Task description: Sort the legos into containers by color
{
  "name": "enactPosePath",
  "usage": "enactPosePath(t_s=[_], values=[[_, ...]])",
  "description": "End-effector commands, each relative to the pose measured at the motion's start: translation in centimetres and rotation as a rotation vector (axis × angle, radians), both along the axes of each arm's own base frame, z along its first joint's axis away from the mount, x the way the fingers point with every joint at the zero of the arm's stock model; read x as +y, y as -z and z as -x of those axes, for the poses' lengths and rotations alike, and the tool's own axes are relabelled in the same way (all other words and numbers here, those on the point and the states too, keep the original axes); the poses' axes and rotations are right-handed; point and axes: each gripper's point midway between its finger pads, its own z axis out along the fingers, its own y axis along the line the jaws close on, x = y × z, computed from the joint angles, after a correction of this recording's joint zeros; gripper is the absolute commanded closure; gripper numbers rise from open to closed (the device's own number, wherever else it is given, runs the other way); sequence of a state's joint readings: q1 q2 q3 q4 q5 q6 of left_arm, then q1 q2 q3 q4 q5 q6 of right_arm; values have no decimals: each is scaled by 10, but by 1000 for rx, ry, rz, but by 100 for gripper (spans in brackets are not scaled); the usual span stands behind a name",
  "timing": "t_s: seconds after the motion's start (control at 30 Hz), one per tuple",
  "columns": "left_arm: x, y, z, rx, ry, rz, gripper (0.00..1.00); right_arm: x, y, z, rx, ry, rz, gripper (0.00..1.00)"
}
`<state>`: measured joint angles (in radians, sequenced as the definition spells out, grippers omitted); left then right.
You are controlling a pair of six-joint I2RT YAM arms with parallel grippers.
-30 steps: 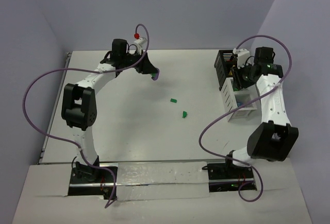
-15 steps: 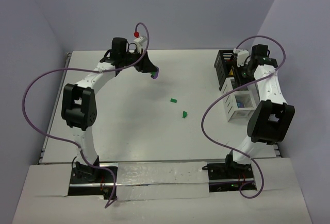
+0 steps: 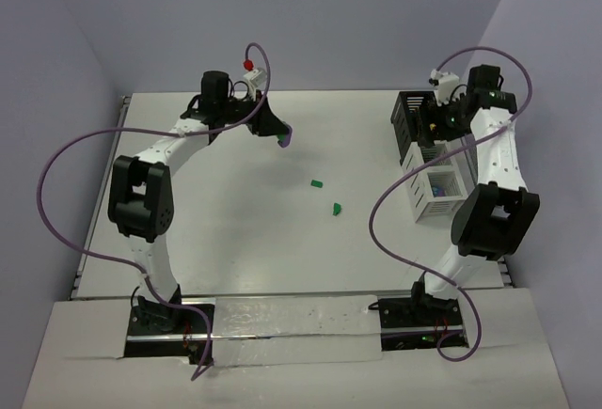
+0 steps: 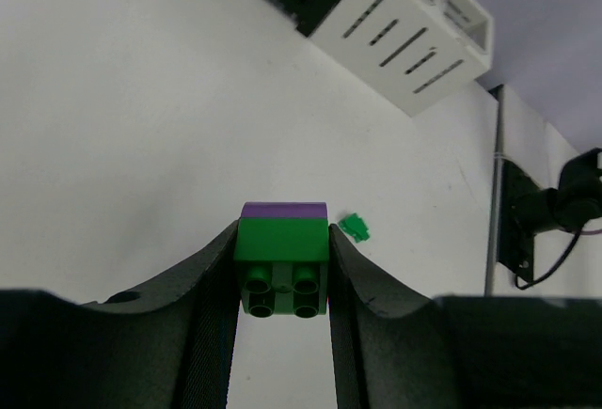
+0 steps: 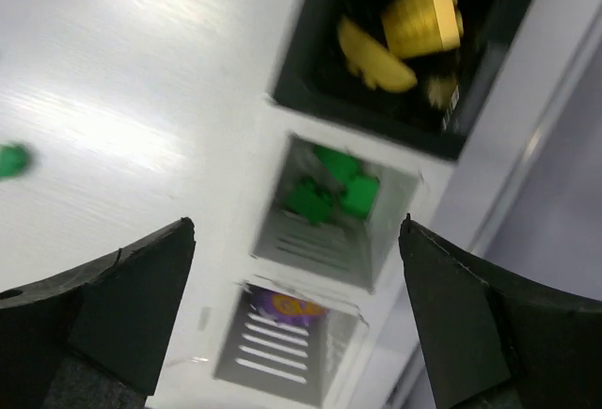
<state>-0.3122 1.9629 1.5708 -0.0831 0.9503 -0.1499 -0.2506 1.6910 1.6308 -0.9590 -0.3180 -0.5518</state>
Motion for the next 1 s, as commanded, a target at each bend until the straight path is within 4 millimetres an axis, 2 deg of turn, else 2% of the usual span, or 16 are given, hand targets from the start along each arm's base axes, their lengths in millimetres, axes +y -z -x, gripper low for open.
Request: enactPosePath(t_s=[0.0,0.03,0.07,0.1,0.17,0.23,0.27,0.3,0.33,0.37,0.4,0.43,0.53,0.63,0.87,0.97], values=[[-8,-67,39,-186,201,172,96,69,-78,-5,-171,-209,-228,4],[-8,-68,45,-197,230,190,95,85,-89,-7,-195,-250,-265,4],[-9,-74,45,-230,240,205,95,95,-91,-8,-199,-269,-280,4],[-10,-76,53,-247,290,227,94,122,-102,-9,-226,-333,-332,4],[-12,-74,59,-244,331,236,93,152,-110,-9,-245,-410,-375,4],[-16,-80,65,-274,388,252,92,180,-110,-10,-246,-475,-403,4],[-19,-84,66,-294,421,263,92,210,-108,-6,-229,-547,-420,4],[-22,-86,65,-307,433,273,92,229,-110,0,-219,-594,-448,5],[-23,-85,68,-271,444,277,92,238,-110,1,-211,-614,-463,5],[-25,-92,68,-336,464,294,92,246,-108,-1,-202,-632,-477,5],[-26,-90,71,-273,467,297,92,253,-110,1,-202,-649,-490,5],[-29,-99,77,-290,488,328,93,264,-111,-1,-203,-676,-505,5],[-30,-109,86,-297,510,385,94,283,-116,-3,-211,-726,-523,6],[-34,-107,84,-292,506,397,95,294,-123,-1,-231,-779,-517,7],[-36,-109,87,-297,515,396,97,312,-121,12,-220,-848,-523,8],[-38,-111,86,-293,511,399,97,320,-114,18,-195,-868,-528,8]])
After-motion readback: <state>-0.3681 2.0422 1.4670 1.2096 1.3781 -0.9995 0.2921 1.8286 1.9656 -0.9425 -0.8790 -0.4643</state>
